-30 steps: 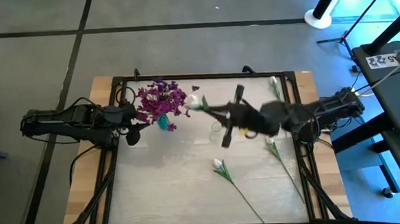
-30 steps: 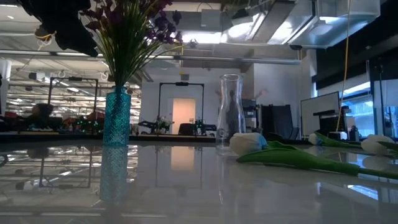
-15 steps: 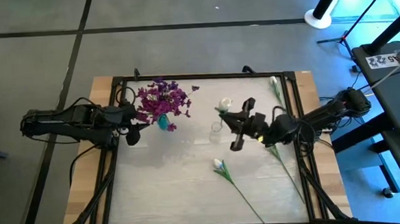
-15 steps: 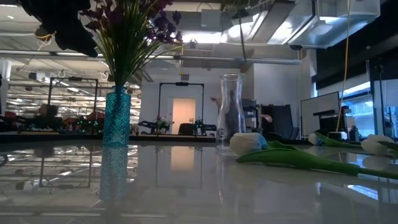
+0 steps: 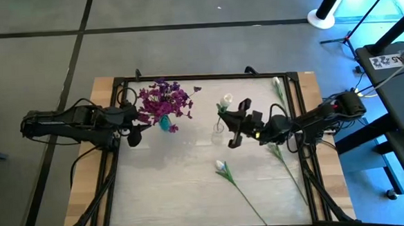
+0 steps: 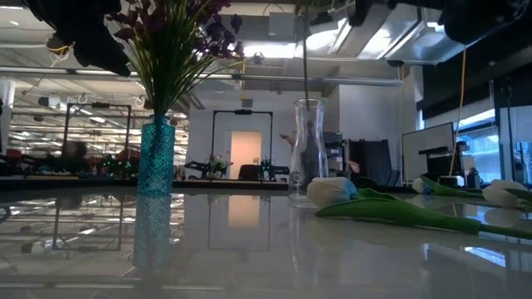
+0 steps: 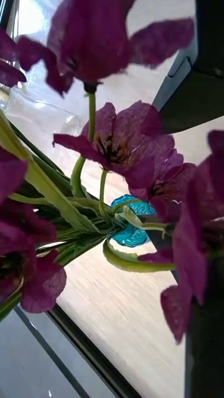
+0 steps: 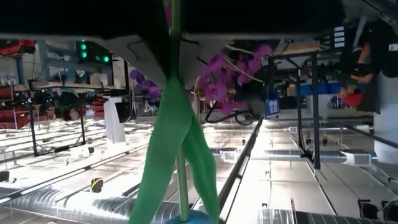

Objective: Sort flowers into vase by color
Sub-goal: Put the top left white tulip into the transparent flower vase, then put the bottom right white tulip into the transparent flower vase

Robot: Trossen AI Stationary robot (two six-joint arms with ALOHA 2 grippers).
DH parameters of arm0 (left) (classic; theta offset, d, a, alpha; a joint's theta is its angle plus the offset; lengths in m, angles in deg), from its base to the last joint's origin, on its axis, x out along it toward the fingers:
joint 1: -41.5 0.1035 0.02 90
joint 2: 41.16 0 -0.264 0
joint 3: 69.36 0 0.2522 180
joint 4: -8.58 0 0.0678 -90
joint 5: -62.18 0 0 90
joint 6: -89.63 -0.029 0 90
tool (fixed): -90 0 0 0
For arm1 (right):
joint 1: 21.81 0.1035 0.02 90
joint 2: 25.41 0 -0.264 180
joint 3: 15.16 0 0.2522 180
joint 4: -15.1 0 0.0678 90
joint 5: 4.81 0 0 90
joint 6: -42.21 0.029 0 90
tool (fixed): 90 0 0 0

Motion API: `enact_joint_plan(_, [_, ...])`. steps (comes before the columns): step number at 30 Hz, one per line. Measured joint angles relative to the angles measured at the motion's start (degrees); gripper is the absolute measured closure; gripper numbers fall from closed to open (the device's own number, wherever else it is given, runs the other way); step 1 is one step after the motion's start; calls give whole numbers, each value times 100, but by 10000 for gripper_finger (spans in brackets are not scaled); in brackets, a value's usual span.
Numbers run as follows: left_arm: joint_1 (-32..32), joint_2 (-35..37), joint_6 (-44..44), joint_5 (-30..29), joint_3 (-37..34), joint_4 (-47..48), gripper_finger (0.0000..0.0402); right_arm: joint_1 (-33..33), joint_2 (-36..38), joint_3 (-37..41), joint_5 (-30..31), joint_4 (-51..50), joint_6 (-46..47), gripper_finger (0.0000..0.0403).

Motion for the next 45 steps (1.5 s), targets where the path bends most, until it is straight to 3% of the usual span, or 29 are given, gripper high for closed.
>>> enact_joint_plan(10, [-2,2,-2,2,0,0,188,2,-126,-2,-8,-654,57,378])
enact_joint_plan(19, [-1,2,0,0,0,0,188,7,348,-4,331,-2086,199,273])
enact_joint_plan(25, [-1,0,-2,1,0,0,188,275,1421,-174,886,-4470,296,219])
enact_joint_plan(28, [0,0,0,0,0,0,188,550,1860,-672,1371,-6708,872,202])
enact_joint_plan(31, [0,2,-2,1,0,1,188,731,2043,-1389,1457,-9376,2415,195])
enact_joint_plan(34, [-2,2,-2,2,0,3,188,715,1969,-1944,680,-11994,4521,194])
enact_joint_plan(38, [-2,2,-2,0,0,3,188,721,1614,-1888,-834,-14243,6589,194])
enact_joint_plan(41, [-1,2,-2,1,0,5,188,721,1349,-1461,-1756,-14812,7586,194])
enact_joint_plan(45, [-1,2,-2,1,0,8,188,702,1134,-673,-2194,-14346,7737,193])
